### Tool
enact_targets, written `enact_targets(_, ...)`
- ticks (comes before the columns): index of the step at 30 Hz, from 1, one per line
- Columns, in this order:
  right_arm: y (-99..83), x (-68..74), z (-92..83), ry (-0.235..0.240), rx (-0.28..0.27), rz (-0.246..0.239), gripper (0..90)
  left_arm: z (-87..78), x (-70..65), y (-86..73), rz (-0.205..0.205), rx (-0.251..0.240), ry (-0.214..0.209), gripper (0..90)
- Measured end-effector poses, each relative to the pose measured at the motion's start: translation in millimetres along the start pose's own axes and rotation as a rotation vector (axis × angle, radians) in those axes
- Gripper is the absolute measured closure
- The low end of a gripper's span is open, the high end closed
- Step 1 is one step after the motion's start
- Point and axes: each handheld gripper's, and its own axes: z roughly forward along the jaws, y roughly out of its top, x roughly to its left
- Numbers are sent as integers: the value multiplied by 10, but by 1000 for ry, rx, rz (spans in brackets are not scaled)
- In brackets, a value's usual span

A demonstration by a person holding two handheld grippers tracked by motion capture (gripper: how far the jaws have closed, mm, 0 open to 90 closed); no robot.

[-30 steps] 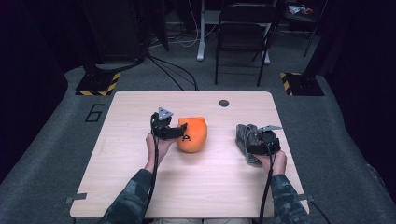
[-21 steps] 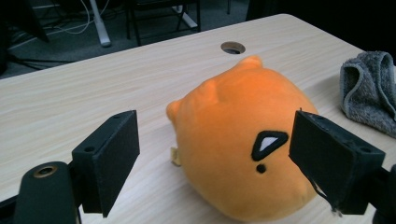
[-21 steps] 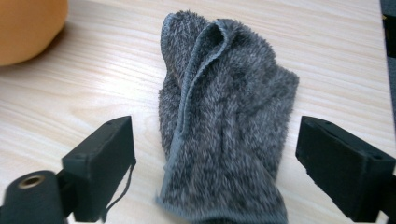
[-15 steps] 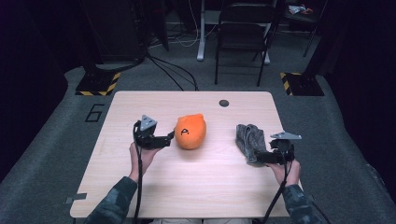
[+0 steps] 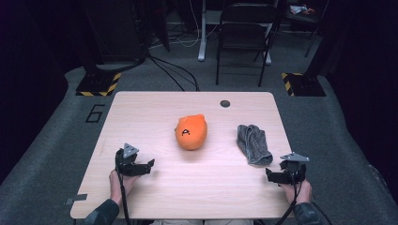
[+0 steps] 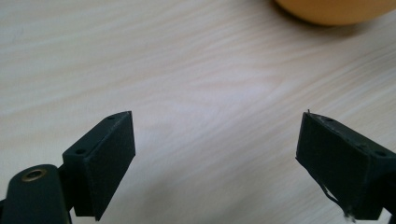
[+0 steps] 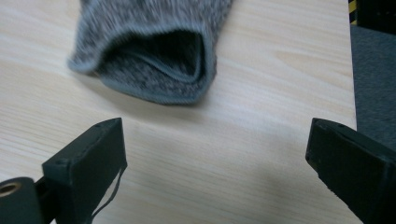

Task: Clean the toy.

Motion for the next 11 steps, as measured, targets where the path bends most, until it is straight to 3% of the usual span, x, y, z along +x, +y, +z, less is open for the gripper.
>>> enact_targets(2,-36,-6,45,5,10,-6,36,24,18,-61,-8,1,9,115)
enact_targets(4,-70,-2,70,11,-3,-16,21,40,50,-84,-13,25,-8,115)
enact_targets(7,-76,1,68,19,-15,-43,18,70,59,-94,30,51,16,96)
enact_targets(8,-88,-10,82,30,-34,-61,9,69,68,-98,24,48,13,96)
enact_targets(11,-123,-35,120,68,-52,2,0,74,92,-95,26,52,14,89)
